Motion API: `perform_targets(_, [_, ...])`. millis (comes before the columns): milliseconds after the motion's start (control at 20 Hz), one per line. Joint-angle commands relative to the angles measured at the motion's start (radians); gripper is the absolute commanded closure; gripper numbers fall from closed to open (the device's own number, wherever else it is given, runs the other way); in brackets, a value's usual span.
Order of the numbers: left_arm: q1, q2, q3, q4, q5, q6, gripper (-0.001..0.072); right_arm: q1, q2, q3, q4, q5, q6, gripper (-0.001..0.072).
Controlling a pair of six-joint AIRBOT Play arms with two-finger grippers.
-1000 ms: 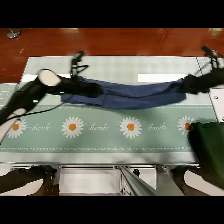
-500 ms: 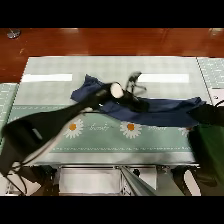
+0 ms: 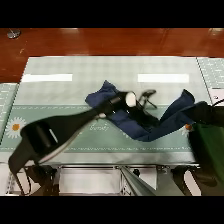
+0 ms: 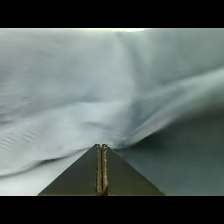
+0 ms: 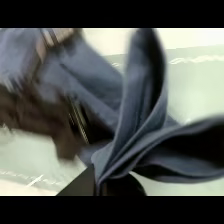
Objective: Fold the shirts.
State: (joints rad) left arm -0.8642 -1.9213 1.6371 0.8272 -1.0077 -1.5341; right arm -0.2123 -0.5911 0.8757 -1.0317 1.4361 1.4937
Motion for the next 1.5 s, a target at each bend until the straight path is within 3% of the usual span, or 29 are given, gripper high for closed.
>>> perform_targets(0, [0.188,0.093,0.007,0.055,-0.153,0.003,0.0682,0.116,-0.056,0.000,0.051,-0.071,0.021,0.0690])
perform_targets(100, [0.308,0.203,-0.008,0.174,-0.233,0.003,0.0682,0.219,-0.117,0.004,0.080,-0.160,0.042,0.0690])
perform_targets(250, [0.512,0.445,-0.158,0.354,-0.249,-0.008,0.0682,0.383,-0.281,0.095,0.082,-0.255,0.056,0.0690])
perform_targets(550, [0.909,1.110,-0.743,0.348,-0.100,0.022,0.0682,0.603,-0.750,0.493,0.081,-0.295,0.055,0.0689])
perform_targets(700, [0.947,1.389,-0.988,0.294,-0.092,0.020,0.0681,0.651,-0.976,0.703,0.082,-0.293,0.090,0.0689])
perform_targets(900, [0.946,1.563,-1.169,0.212,-0.055,-0.040,0.0681,0.710,-1.189,0.905,0.101,-0.294,0.151,0.0680])
perform_targets(950, [0.946,1.567,-1.193,0.204,-0.038,-0.042,0.0681,0.720,-1.223,0.922,0.113,-0.294,0.162,0.0458])
perform_targets(1000, [0.946,1.563,-1.208,0.200,-0.024,-0.042,0.0681,0.721,-1.247,0.928,0.140,-0.283,0.161,0.0061])
perform_targets(1150, [0.946,1.528,-1.215,0.200,0.011,-0.042,0.0681,0.655,-1.234,0.950,0.185,-0.159,0.121,0.0086])
perform_targets(1300, [0.946,1.497,-1.215,0.200,0.035,-0.042,0.0681,0.472,-1.095,0.969,0.160,0.034,0.076,0.0085])
perform_targets(1450, [0.946,1.488,-1.215,0.200,0.031,-0.042,0.0681,0.319,-0.819,0.840,-0.136,0.078,0.048,0.0086])
